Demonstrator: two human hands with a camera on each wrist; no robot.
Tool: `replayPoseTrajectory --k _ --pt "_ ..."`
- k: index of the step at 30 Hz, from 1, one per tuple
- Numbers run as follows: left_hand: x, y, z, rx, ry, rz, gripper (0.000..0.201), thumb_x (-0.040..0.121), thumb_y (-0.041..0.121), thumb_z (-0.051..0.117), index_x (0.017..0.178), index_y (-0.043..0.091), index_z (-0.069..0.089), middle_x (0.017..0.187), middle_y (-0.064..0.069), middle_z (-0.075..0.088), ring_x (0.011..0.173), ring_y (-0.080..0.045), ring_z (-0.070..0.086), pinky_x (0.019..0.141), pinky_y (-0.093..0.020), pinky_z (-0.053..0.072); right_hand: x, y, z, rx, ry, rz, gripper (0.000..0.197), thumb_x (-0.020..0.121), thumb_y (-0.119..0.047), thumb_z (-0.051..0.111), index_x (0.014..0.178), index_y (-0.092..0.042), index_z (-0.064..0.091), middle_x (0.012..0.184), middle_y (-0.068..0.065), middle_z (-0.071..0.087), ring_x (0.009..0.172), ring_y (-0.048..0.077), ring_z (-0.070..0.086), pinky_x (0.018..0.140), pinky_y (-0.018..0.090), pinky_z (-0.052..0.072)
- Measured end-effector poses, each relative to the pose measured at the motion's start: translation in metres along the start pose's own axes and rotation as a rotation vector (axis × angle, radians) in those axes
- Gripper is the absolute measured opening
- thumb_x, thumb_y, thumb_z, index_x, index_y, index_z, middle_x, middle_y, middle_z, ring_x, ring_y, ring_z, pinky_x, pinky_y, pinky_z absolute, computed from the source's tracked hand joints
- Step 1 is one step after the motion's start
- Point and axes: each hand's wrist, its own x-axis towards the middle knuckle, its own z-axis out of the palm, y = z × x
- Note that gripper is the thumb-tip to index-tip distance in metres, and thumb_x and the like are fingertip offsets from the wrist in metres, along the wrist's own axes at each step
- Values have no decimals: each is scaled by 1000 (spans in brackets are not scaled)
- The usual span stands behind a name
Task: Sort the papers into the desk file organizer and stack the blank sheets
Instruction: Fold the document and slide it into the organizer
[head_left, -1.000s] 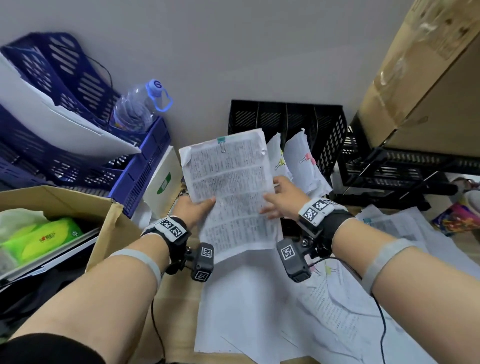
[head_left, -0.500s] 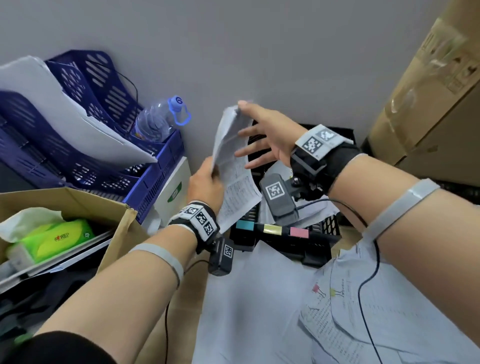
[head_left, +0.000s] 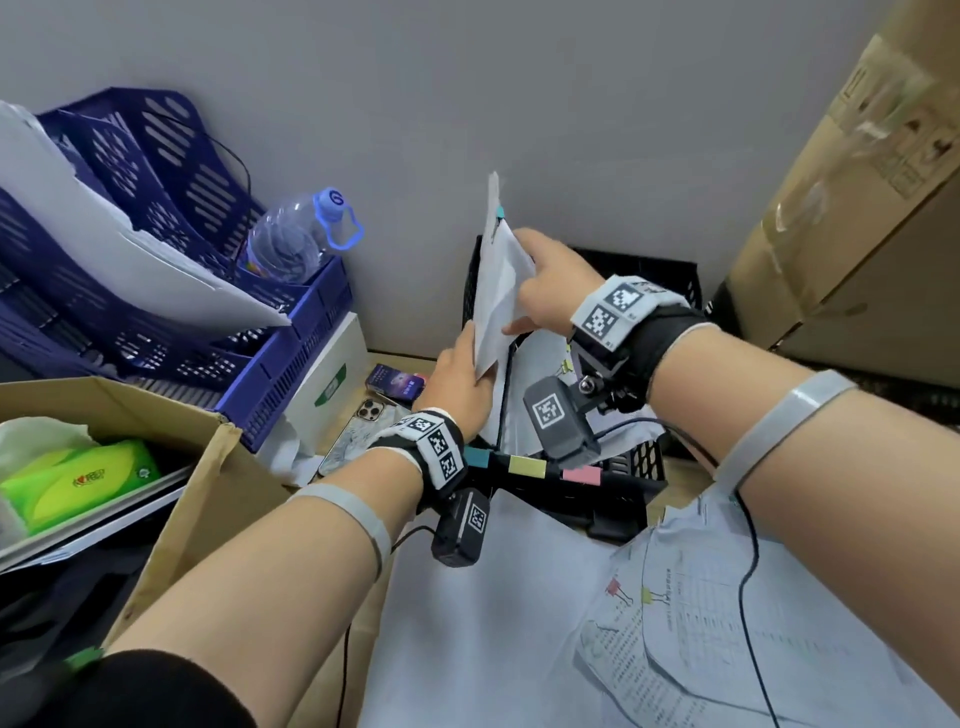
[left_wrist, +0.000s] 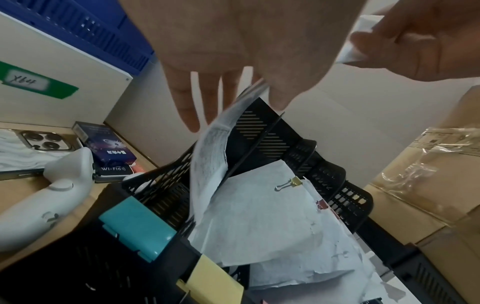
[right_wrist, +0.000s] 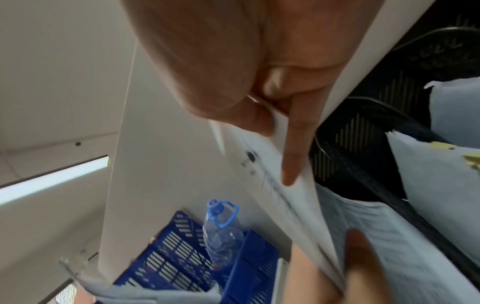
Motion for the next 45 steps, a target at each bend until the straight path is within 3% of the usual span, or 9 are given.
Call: replayPoseTrajectory --k 9,14,18,22,26,31,35,40,45 --pt "8 -9 18 179 -53 -138 40 99 32 41 136 16 46 118 -19 62 102 -38 61 88 -46 53 -1 43 32 -34 -189 19 58 79 -3 72 130 -8 45 120 14 57 104 30 62 85 47 57" --pt "0 -11 24 181 -102 -279 48 105 35 32 118 0 62 118 -21 66 110 -39 62 96 -43 49 -10 63 35 297 -344 213 39 97 -5 46 136 -13 45 122 12 61 87 31 71 60 32 60" --pt "-11 -17 40 5 -144 -350 57 95 50 36 80 8 72 76 -9 74 73 -31 71 82 -41 57 -26 90 29 329 -314 271 34 93 -6 52 126 -12 53 116 13 68 86 29 73 74 38 59" --pt "-36 -4 76 -252 -439 -348 46 100 17 46 58 7 62 51 -8 61 44 -24 57 60 -38 55 -56 134 25 354 -348 389 24 94 -7 48 116 -11 57 104 14 73 84 31 73 77 39 58" --pt "-61 2 122 -167 -726 -287 40 102 22 48 69 7 64 62 -8 65 47 -16 62 46 -19 47 -102 188 26 382 -293 546 19 96 -10 47 110 -8 60 93 12 73 73 24 71 68 32 56" --pt "-94 5 181 -121 -927 -316 18 99 18 57 98 1 65 85 -13 70 69 -21 69 58 -24 56 -171 269 30 314 -167 781 16 94 -10 50 93 -16 64 89 4 63 73 20 61 75 34 53" --pt "-117 9 219 -210 -980 -492 11 96 17 63 100 11 55 85 -12 64 72 -21 65 67 -30 55 -221 308 35 28 -220 801 30 93 -13 54 121 -13 64 109 1 59 94 12 47 52 3 35" --pt "-124 15 252 -201 -940 -536 21 90 15 71 89 14 50 107 -23 68 91 -32 70 94 -47 56 -240 337 46 -41 -283 821 41 92 -16 53 133 -18 56 143 5 51 127 22 50 86 19 35" --pt "-121 20 275 -127 -869 -475 29 82 18 79 90 14 51 95 -26 74 89 -36 74 82 -43 61 -242 356 42 14 -280 811 39 89 -14 51 127 -20 60 137 3 56 121 21 54 91 27 47"
